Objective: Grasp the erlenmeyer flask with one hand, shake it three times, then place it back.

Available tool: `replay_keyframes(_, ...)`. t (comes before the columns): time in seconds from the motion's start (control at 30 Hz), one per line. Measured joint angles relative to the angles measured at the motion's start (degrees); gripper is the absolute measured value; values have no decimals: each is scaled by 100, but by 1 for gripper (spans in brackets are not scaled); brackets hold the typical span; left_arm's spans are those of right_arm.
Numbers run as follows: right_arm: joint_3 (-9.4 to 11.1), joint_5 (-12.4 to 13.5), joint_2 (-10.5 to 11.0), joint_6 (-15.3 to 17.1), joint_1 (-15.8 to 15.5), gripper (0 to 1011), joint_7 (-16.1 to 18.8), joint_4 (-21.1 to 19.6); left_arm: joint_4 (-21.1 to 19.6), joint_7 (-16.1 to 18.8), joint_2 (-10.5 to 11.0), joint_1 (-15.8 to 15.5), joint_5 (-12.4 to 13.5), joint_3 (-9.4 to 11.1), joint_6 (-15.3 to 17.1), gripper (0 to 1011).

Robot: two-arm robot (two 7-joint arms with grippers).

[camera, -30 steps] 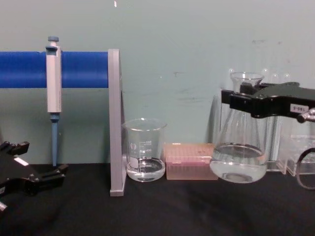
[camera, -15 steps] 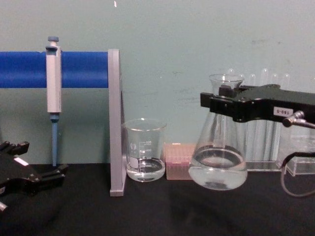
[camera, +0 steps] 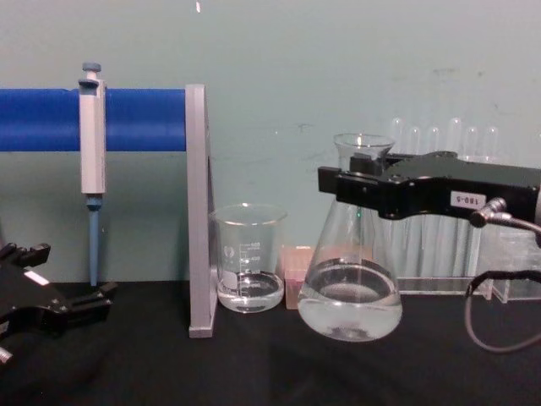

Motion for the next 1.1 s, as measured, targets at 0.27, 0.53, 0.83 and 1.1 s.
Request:
replay_keyframes(0.27, -80, 65, 26, -33, 32, 451, 33, 31, 0, 0, 0, 0, 0, 0, 0, 1001)
replay_keyframes(0.53, -143, 99, 36, -89, 62, 451, 36, 131, 0, 0, 0, 0, 0, 0, 0, 1001)
replay_keyframes(0.83, -207, 105, 20, -158, 80, 451, 50, 273, 0, 0, 0, 0, 0, 0, 0, 1001)
replay_keyframes(1.1, -259, 83, 5, -202, 79, 451, 70, 422, 0, 0, 0, 0, 0, 0, 0, 1001)
